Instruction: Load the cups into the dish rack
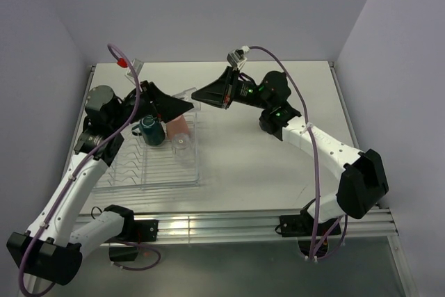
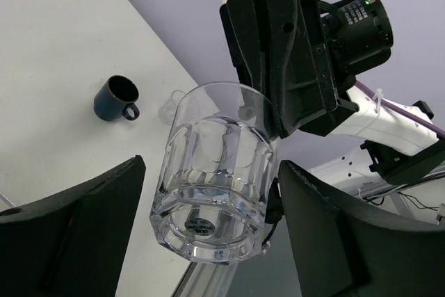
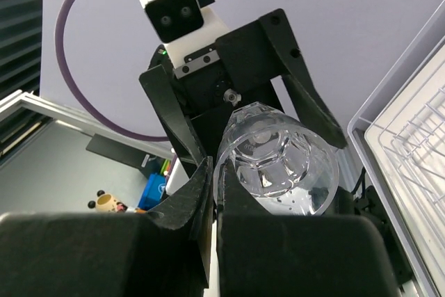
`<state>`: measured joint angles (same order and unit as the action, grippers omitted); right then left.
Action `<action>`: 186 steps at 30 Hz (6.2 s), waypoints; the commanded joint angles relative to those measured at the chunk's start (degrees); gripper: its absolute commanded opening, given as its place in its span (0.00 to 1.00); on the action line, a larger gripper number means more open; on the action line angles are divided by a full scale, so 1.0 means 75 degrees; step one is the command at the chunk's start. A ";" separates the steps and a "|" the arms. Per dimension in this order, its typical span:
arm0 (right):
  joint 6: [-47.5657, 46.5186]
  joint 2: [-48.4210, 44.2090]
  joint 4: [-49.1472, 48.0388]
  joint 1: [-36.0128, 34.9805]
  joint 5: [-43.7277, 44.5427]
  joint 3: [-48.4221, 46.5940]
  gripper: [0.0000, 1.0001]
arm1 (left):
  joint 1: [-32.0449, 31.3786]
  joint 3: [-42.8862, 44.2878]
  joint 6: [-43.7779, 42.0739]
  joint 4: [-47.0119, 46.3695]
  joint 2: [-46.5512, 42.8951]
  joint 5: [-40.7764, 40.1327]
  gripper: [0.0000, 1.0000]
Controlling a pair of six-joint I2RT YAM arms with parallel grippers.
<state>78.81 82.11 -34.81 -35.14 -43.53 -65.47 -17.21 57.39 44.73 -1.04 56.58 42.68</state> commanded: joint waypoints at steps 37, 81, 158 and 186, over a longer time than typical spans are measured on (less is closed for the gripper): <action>-0.1881 0.0045 0.2154 0.0185 0.1057 -0.0516 0.56 | 0.0033 0.1652 -0.0924 0.2913 -0.1075 -0.2055 0.00; -0.4918 -0.0412 0.6552 0.0876 0.3671 -0.0318 0.56 | 0.4451 0.0622 -0.1159 0.5693 0.1151 -0.6556 0.00; -0.6441 0.0561 0.6035 0.0958 0.3354 -0.0095 0.55 | 0.4756 0.0844 -0.1030 0.4662 0.3789 -0.6722 0.92; -0.5342 -0.0552 0.9198 0.1063 0.8518 -0.0763 0.59 | 0.1959 0.0891 -0.1323 0.4346 0.0612 -0.5808 0.91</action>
<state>34.26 82.78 27.33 -28.21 7.60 -69.21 3.97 62.61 36.73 34.24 61.84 -2.79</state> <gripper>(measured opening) 0.581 0.911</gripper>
